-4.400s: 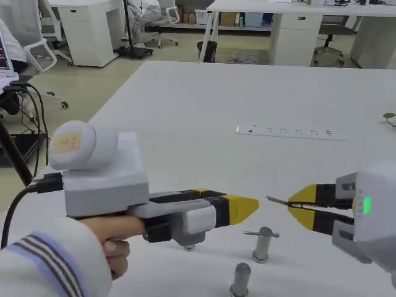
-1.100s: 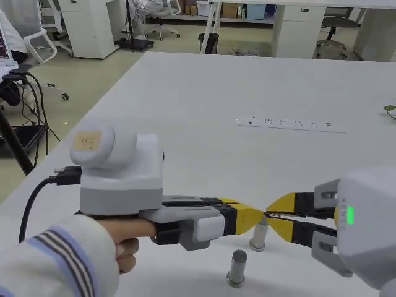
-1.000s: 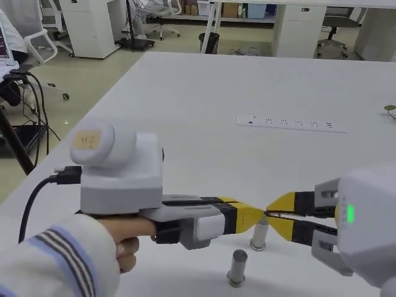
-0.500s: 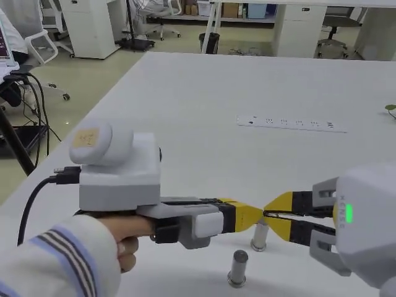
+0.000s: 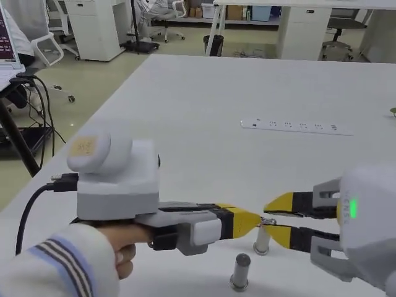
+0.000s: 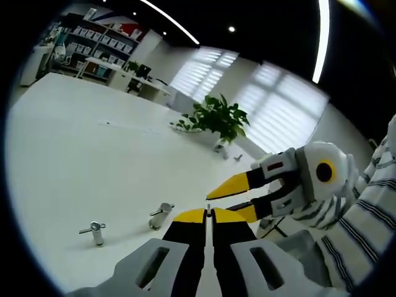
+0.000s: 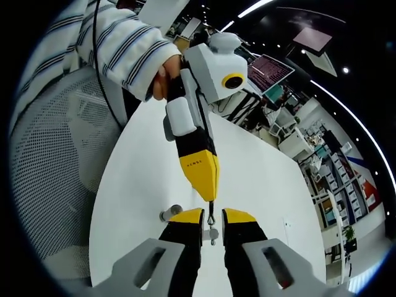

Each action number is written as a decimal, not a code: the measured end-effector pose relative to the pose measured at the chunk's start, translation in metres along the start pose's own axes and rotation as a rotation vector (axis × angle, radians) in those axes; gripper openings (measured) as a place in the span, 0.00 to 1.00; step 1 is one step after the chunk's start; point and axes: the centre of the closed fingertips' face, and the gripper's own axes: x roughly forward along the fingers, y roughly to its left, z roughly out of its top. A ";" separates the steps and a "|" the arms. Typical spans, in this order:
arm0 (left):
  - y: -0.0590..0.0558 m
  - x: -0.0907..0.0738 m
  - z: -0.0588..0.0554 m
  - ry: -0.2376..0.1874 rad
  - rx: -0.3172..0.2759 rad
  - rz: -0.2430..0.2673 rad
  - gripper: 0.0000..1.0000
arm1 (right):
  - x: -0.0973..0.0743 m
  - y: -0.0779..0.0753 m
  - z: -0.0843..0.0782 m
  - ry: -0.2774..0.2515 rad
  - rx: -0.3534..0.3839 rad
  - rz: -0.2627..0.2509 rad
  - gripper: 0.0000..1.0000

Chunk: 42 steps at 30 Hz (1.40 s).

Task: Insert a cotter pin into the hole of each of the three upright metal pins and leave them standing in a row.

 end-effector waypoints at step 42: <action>-0.029 -0.013 -0.051 0.186 0.596 -0.168 0.00 | -0.001 0.067 -0.005 -0.105 0.340 0.471 0.00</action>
